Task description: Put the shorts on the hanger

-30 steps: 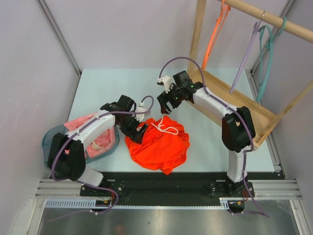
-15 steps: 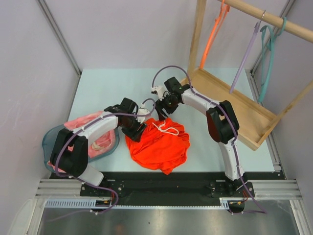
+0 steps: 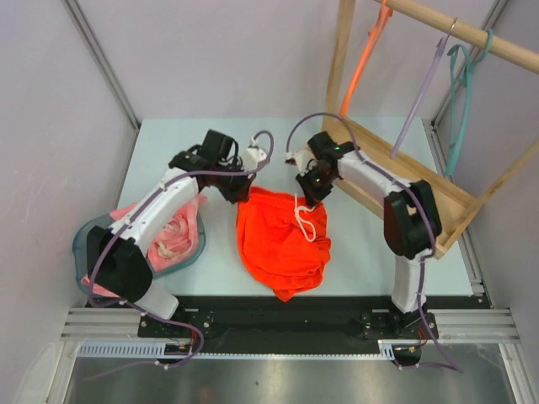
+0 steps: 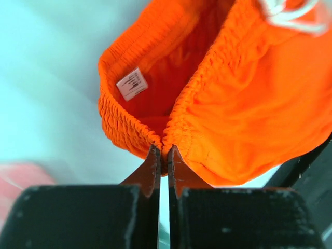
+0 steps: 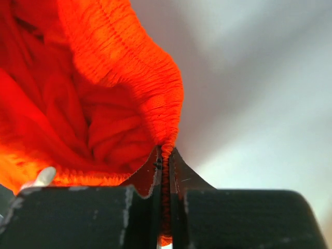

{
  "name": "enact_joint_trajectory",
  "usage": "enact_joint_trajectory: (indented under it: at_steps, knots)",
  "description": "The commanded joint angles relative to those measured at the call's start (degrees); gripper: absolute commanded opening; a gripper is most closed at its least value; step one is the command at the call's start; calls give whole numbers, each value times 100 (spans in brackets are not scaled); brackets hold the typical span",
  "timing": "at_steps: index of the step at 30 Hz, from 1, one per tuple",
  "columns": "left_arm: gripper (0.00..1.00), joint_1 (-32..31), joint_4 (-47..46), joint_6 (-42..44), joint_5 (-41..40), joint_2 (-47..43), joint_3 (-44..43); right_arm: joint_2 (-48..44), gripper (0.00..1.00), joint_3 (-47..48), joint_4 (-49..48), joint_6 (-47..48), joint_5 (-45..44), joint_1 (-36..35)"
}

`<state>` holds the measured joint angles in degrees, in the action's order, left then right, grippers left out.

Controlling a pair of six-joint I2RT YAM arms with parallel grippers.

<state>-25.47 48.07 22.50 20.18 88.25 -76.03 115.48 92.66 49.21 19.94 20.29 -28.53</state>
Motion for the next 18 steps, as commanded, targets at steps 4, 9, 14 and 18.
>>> enact_joint_trajectory:
  at_steps: [4, 9, 14, 18]
  knots:
    - [0, -45, 1543, 1843, 1058, -149, -2185, -1991, 0, -388, -587, -262, -1132, 674]
    - [0, -45, 2697, 3608, 839, -842, -1637, -2898, 7, -1143, -310, -54, -459, 481]
    - [0, -36, 2831, 4298, 259, -2036, 601, -3671, 55, -1996, 317, 423, 238, -904]
    - [0, -37, 2515, 4438, -67, -2706, 1739, -3797, 87, -2542, -130, 317, 81, -1128]
